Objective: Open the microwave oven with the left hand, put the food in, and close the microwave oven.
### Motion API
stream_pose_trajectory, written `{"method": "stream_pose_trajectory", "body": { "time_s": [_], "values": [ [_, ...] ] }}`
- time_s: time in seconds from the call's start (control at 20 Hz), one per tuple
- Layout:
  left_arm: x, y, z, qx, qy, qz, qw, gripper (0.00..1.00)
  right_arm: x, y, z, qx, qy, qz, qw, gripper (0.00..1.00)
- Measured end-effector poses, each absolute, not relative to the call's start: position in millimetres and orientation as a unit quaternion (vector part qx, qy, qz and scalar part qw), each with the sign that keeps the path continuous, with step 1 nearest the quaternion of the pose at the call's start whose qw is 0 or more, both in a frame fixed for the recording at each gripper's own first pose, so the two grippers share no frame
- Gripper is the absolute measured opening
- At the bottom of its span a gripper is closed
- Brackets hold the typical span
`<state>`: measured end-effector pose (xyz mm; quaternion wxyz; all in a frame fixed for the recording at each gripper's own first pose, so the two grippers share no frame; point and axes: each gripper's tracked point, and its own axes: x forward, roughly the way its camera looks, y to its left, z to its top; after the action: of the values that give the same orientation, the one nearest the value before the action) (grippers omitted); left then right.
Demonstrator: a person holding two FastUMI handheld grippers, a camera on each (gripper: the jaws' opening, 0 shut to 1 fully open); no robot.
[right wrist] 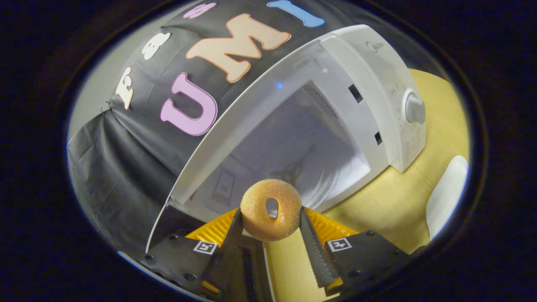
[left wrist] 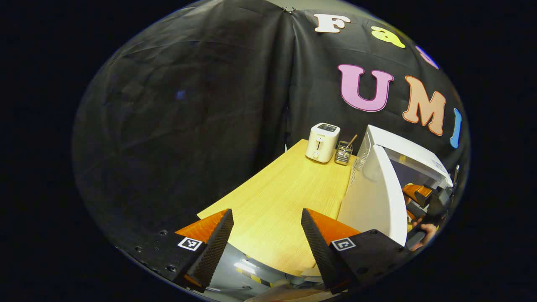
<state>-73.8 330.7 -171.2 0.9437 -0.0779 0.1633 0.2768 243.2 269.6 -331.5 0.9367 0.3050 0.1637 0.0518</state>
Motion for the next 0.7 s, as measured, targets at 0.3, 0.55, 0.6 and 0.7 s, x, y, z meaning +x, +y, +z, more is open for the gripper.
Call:
{"method": "stream_pose_trajectory", "body": {
  "time_s": [0.3,0.55,0.6,0.7],
  "values": [
    [-80,338,-173,-0.081,0.165,0.298,0.937,0.95,283,273,-356,0.289,0.161,0.008,0.944,0.73],
    [-83,336,-171,-0.074,0.162,0.299,0.937,0.99,306,277,-361,0.235,0.151,-0.002,0.960,0.72],
    [-83,335,-171,-0.074,0.162,0.299,0.938,0.95,310,278,-361,0.233,0.150,-0.003,0.961,0.72],
    [-83,336,-168,-0.072,0.159,0.300,0.938,0.95,315,278,-361,0.219,0.147,-0.005,0.965,0.72]
  ]
}}
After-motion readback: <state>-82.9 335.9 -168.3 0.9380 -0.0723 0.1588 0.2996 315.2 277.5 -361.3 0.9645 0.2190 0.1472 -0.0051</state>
